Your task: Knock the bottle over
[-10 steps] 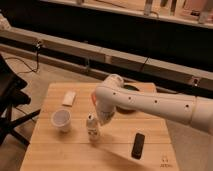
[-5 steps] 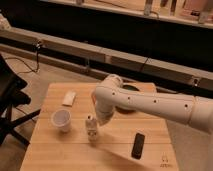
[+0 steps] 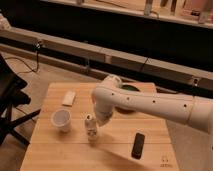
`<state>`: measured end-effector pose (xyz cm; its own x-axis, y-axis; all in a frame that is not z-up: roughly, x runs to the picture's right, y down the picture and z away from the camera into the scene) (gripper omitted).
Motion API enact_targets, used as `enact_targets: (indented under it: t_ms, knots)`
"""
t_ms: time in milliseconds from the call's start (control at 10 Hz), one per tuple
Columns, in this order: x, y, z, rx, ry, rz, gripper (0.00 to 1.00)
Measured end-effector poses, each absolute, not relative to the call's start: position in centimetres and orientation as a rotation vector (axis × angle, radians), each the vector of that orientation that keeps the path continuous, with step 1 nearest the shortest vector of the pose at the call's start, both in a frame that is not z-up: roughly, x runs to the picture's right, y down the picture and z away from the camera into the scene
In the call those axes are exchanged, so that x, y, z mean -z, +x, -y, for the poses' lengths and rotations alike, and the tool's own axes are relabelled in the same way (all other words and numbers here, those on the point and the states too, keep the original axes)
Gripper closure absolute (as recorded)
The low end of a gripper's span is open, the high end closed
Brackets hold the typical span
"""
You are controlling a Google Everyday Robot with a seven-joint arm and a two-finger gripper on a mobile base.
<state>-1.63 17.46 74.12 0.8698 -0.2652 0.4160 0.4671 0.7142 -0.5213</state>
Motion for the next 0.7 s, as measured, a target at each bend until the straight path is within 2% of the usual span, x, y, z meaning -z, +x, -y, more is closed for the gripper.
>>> enact_targets:
  t_ms: [700]
  knots:
    - [-72.6,-3.9,-16.7,0.514,-0.622,0.41,1.0]
